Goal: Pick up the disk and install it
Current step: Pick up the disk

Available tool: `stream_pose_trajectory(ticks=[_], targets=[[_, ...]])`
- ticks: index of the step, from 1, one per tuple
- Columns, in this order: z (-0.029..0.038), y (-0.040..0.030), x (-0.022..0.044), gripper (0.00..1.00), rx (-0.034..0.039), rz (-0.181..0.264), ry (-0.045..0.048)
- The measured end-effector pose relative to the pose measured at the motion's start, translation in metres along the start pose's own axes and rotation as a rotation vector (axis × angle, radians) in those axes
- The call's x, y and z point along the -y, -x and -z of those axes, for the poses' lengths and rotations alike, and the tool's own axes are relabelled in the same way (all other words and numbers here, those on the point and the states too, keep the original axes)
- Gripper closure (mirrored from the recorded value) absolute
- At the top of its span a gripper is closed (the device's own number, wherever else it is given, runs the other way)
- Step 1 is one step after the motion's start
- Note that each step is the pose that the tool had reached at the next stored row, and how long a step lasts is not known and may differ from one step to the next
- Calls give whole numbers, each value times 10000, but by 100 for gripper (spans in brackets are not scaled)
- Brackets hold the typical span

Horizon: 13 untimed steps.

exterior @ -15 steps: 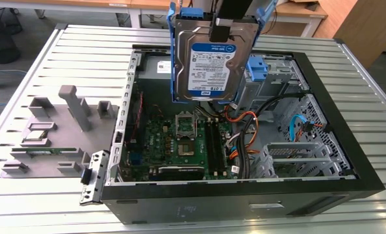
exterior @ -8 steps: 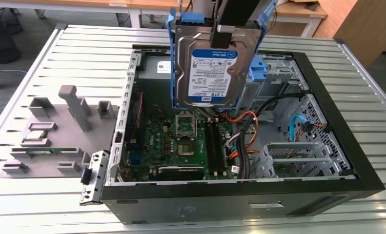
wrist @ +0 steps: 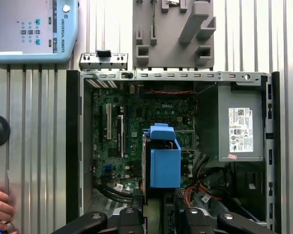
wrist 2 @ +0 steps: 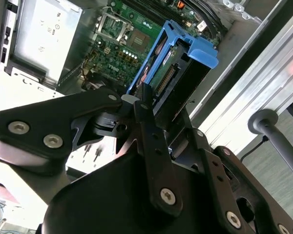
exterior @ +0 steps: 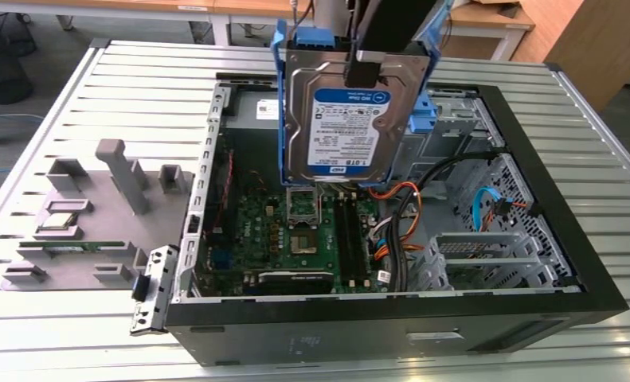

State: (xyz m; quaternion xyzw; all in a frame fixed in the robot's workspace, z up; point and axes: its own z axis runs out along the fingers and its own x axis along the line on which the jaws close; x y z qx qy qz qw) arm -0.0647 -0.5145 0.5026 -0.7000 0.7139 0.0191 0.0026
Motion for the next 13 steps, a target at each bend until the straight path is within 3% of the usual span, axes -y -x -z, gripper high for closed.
stream_pose_trajectory(ticks=[6,13], targets=[[1,-62,1,65,-1,-1,0],[0,-67,26,65,0,0,0]])
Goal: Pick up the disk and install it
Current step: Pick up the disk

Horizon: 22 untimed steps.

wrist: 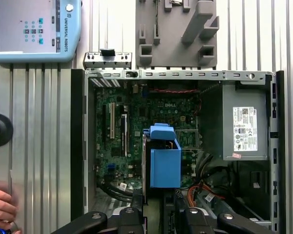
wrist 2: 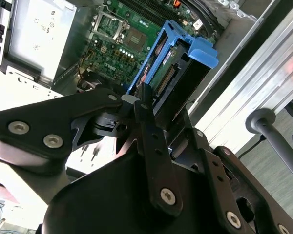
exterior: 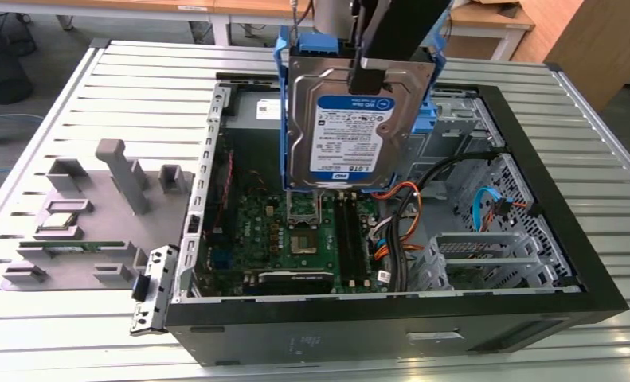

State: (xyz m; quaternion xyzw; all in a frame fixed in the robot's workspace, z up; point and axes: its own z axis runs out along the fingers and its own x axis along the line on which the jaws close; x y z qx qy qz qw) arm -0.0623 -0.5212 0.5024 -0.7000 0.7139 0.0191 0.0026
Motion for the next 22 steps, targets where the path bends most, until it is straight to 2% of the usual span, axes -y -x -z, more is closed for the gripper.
stream_pose_trajectory(ticks=[6,11,12,22], targets=[[2,3,107,65,0,-1,0],[4,5,221,65,0,0,0],[6,6,273,65,-1,-1,0],[12,12,560,65,-1,0,0]])
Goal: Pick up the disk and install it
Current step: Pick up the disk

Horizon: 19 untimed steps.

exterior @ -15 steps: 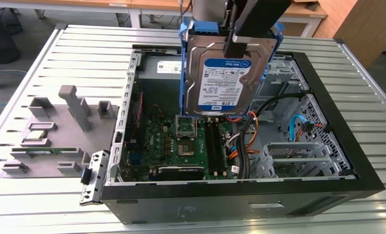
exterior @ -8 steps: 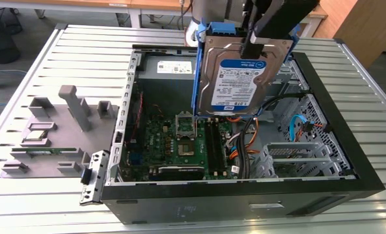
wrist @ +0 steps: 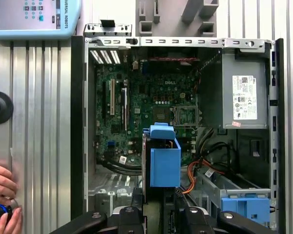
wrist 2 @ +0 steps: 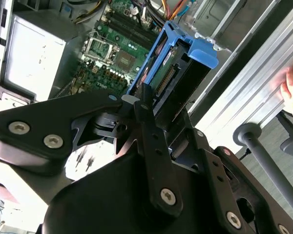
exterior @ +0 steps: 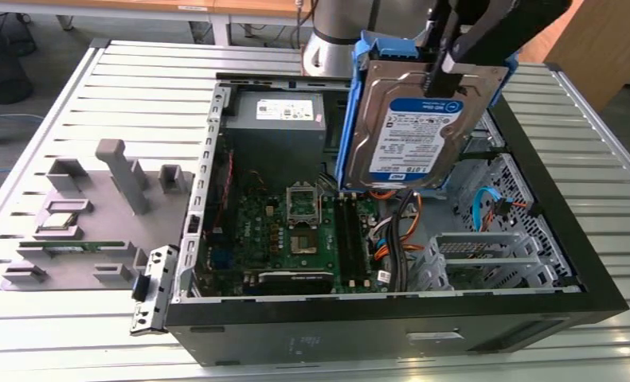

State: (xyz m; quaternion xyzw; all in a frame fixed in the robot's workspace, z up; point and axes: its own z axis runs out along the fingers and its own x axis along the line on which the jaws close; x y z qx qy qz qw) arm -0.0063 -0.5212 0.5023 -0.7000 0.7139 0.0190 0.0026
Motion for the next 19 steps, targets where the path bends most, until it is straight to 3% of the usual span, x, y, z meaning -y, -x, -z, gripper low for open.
stream_pose_trajectory(ticks=[11,19], targets=[[6,6,285,65,0,0,0],[8,2,383,65,0,0,0]])
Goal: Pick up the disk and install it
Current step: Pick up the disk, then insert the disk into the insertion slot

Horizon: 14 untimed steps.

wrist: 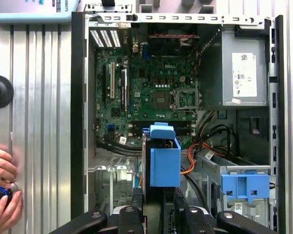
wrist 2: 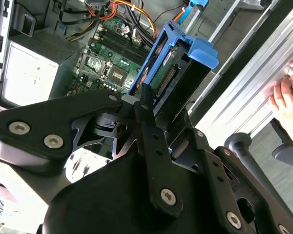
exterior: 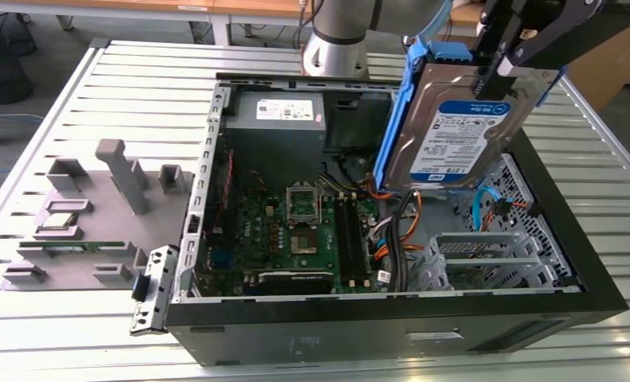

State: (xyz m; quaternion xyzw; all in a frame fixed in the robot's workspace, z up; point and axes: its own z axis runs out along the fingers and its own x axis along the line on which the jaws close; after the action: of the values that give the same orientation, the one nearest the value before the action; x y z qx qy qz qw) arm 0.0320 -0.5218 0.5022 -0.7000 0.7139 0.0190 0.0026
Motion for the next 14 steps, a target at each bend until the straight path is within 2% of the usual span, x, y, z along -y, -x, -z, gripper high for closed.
stream_pose_trajectory(ticks=[5,14], targets=[[2,-45,31,65,0,0,0],[6,-183,67,65,0,0,0]])
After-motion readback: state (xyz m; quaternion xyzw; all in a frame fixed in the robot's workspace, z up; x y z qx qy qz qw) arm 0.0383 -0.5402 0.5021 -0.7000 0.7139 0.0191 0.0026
